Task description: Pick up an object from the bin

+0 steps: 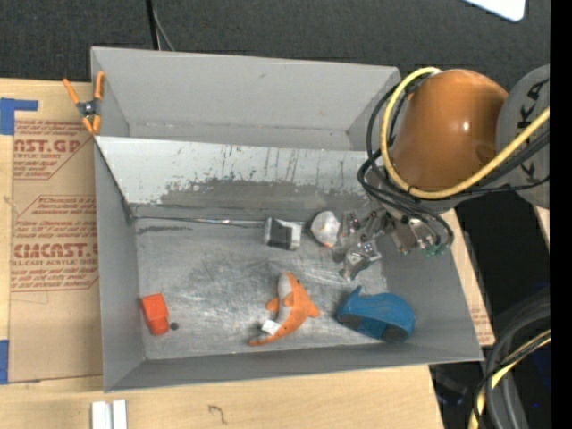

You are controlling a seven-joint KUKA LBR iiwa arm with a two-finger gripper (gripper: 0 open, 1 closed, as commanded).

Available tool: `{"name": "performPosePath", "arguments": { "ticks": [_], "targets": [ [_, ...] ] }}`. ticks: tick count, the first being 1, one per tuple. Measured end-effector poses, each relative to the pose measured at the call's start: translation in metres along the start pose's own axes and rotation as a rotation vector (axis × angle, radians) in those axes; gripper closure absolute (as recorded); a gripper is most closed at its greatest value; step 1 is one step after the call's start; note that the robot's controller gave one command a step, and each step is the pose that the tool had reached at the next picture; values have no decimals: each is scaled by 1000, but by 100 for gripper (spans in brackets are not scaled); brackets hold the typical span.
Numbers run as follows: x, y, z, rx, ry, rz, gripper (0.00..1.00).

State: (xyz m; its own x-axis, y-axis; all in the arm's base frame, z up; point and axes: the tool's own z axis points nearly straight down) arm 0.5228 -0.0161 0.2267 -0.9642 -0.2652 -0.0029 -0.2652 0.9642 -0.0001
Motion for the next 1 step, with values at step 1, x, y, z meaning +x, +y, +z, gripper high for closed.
{"name": "performPosePath", "arguments": {
  "ticks": [1],
  "targets": [
    [0,0,1,0,0,-1,100]
  ]
}}
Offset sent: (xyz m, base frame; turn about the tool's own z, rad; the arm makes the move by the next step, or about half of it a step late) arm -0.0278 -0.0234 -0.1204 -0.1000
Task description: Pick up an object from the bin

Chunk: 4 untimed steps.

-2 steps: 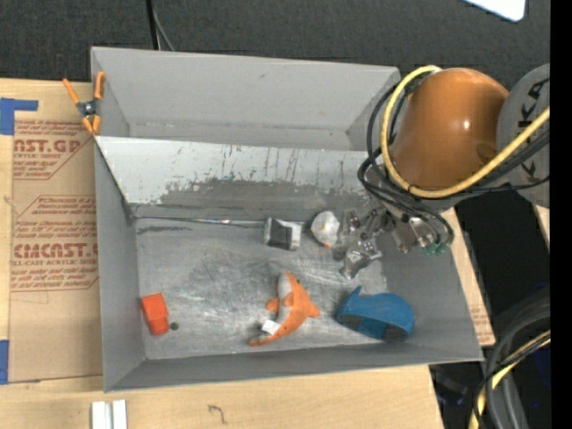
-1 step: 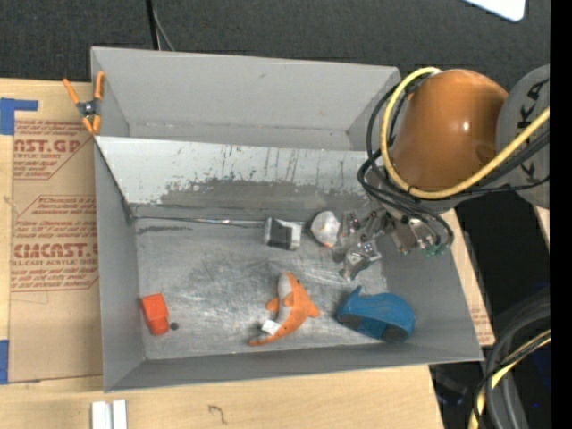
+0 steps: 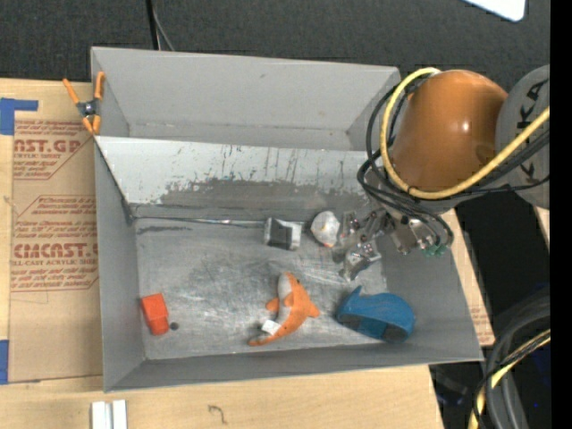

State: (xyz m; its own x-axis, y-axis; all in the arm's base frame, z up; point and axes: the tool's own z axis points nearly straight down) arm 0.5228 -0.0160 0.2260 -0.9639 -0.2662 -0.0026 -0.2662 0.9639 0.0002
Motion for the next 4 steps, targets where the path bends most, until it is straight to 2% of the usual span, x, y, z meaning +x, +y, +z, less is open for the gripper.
{"name": "performPosePath", "arguments": {
  "ticks": [1,2,3,4],
  "targets": [
    [36,-14,123,-4,9,-99,0],
    [33,-14,120,-1,2,-99,0],
    [18,0,134,0,1,-31,0],
    [-9,24,148,0,2,-105,0]
  ]
}}
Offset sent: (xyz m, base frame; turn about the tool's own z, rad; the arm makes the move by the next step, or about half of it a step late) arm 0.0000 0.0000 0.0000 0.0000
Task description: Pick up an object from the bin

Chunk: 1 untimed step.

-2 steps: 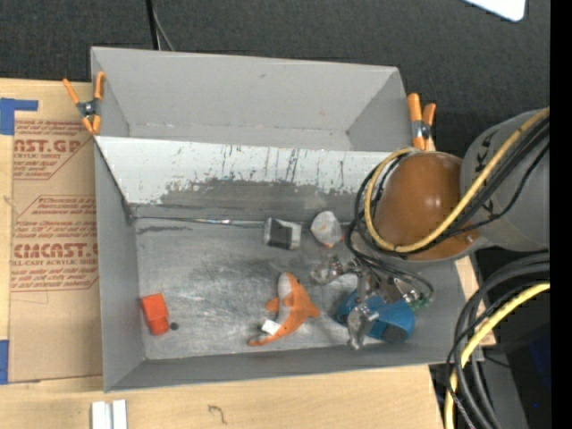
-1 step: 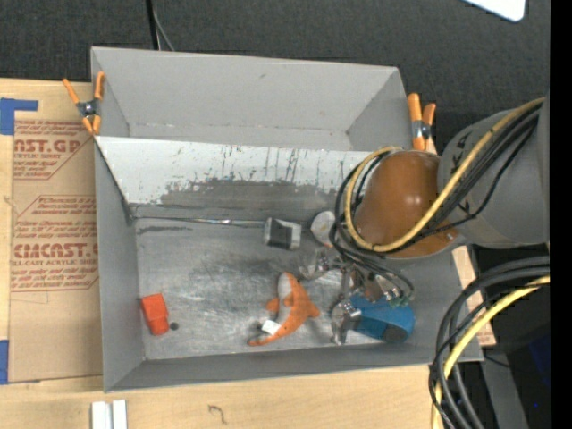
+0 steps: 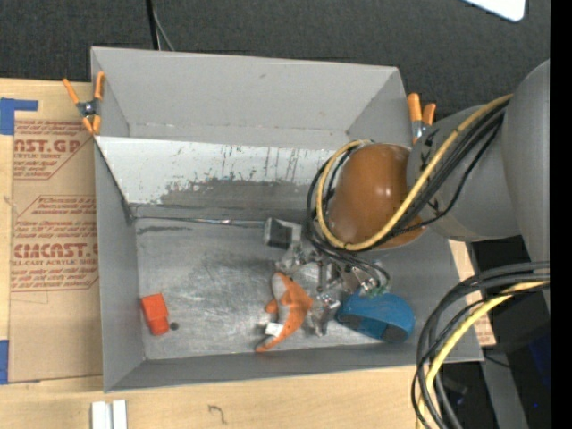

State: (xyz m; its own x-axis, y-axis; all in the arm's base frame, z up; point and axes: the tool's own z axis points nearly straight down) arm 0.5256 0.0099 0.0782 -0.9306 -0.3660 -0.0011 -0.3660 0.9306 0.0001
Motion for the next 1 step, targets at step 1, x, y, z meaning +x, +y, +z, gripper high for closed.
{"name": "performPosePath", "arguments": {
  "ticks": [1],
  "targets": [
    [-21,52,3,-1,-5,-29,100]
  ]
}}
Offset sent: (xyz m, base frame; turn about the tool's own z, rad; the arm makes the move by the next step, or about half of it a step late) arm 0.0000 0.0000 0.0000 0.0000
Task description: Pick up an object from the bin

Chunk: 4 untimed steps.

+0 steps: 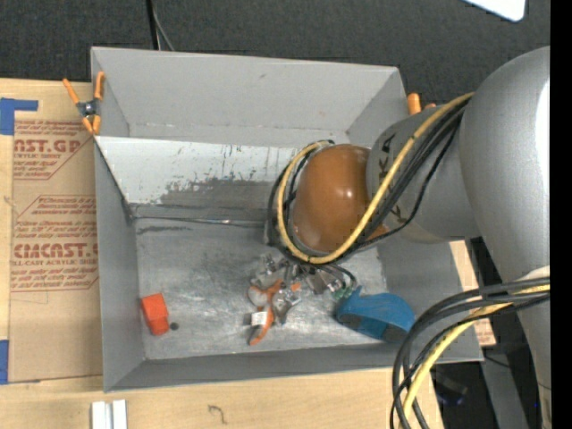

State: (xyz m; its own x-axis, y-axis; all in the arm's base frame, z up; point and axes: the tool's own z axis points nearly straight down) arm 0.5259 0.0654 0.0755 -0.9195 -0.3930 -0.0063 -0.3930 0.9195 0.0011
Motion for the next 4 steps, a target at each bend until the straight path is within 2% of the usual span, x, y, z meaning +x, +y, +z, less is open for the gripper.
{"name": "performPosePath", "arguments": {
  "ticks": [1,2,3,4],
  "targets": [
    [0,0,0,0,0,0,100],
    [-1,-5,-116,1,4,-78,100],
    [-1,-5,-116,1,4,-78,100],
    [-5,-5,-149,1,4,-77,100]
  ]
}}
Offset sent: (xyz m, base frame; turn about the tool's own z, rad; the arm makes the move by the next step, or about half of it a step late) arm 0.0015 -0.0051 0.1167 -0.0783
